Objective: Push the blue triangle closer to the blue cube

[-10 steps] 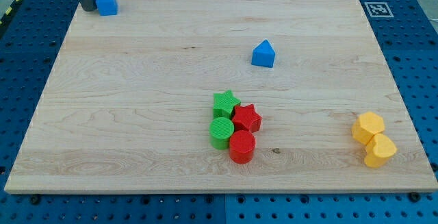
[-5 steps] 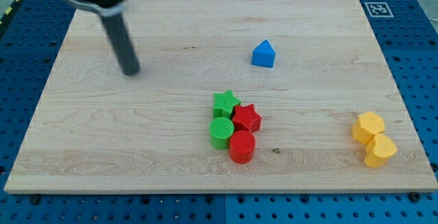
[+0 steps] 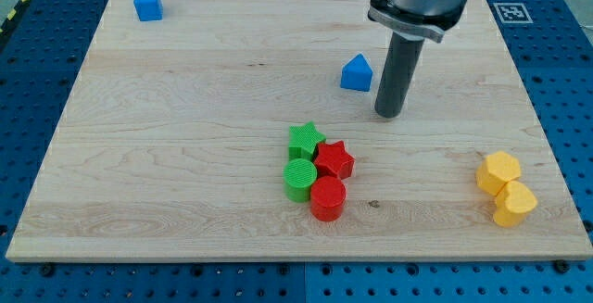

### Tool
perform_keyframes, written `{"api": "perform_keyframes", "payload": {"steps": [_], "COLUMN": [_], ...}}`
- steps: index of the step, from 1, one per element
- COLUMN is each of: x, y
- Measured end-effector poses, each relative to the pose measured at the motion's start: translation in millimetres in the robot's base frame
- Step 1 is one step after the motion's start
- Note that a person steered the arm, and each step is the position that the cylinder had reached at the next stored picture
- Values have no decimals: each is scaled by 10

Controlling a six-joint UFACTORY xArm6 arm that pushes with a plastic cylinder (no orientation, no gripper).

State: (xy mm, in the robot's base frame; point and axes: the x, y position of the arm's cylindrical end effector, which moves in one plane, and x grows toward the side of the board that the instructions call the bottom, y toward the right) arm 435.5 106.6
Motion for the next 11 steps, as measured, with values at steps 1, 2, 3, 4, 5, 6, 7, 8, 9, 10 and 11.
{"api": "perform_keyframes", "payload": {"steps": [1, 2, 3, 4, 5, 6, 7, 8, 9, 10, 11], "x": [-329, -675, -841, -987, -1187, -1367, -1579, -1739, -1786, -1788, -1802], "y": [-158, -359, -541, -714, -938, -1243, -1539, -1799, -2066, -2351, -2614]}}
